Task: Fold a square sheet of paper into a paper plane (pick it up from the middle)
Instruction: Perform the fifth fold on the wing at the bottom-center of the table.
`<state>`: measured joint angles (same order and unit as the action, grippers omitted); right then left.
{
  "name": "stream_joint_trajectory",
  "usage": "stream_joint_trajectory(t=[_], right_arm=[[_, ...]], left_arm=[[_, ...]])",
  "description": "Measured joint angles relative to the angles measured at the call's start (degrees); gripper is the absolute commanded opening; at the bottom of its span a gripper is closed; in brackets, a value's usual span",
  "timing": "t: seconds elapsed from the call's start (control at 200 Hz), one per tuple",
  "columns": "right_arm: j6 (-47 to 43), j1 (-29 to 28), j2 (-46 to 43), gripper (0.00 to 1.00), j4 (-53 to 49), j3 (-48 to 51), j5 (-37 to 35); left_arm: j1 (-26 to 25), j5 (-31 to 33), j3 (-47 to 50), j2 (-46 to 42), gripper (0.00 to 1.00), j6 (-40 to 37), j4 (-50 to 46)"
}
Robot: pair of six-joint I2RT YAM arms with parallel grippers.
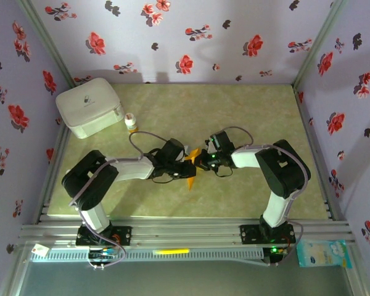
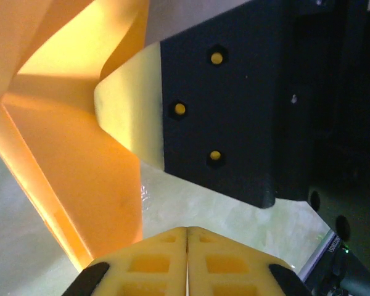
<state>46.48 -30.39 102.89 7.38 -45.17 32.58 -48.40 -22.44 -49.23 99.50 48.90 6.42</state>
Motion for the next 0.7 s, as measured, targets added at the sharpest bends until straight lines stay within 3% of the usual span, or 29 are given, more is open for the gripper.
stream_joint_trajectory(t=[0.48, 0.7], right_arm=[[0.1, 0.0, 0.0, 0.02, 0.0, 0.0, 0.0], [0.2, -0.1, -0.3, 0.04, -0.2, 0.0, -0.1]], left_arm=[[0.6, 2.6, -0.6, 4.0, 0.01, -1.5, 0.5], [0.6, 3.0, 3.3, 3.4, 0.00, -1.5, 5.7]])
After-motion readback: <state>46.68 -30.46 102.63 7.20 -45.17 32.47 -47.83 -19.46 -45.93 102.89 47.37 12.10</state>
